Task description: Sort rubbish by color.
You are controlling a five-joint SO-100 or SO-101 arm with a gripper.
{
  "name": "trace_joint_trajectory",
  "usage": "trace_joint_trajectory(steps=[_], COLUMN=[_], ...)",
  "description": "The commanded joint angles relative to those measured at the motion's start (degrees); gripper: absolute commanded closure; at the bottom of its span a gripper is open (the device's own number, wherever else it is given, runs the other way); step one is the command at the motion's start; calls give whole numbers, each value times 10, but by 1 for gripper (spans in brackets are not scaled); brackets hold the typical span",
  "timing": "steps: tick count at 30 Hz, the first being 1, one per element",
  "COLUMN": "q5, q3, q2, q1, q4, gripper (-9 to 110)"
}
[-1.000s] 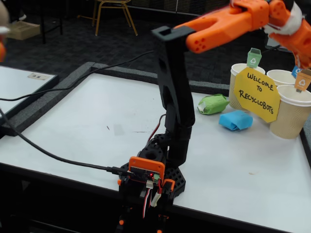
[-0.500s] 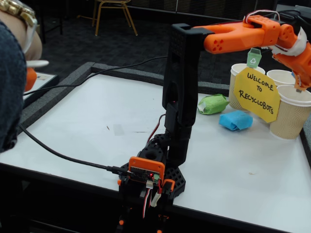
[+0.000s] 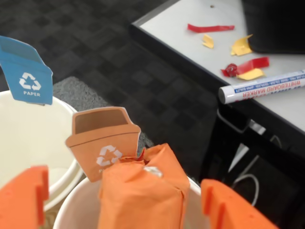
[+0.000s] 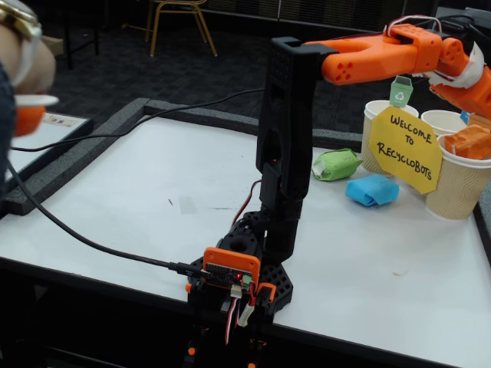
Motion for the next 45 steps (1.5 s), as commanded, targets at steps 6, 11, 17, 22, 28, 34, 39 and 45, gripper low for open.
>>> trace_joint_trajectory(steps=[6,11,17,22,28,34,39,45], q5=[-8,-7,18,78,214,371,364,272], q3=[-47,-40,-6,7,25,65,128,145], q2=[131,221,352,446,522,531,525,472], q1=[-13,-24,-47,-94,-176,-200,-195,-186], q4=[80,172,282,413,521,531,513,471], gripper=[90,101,101,101,101,101,101,101])
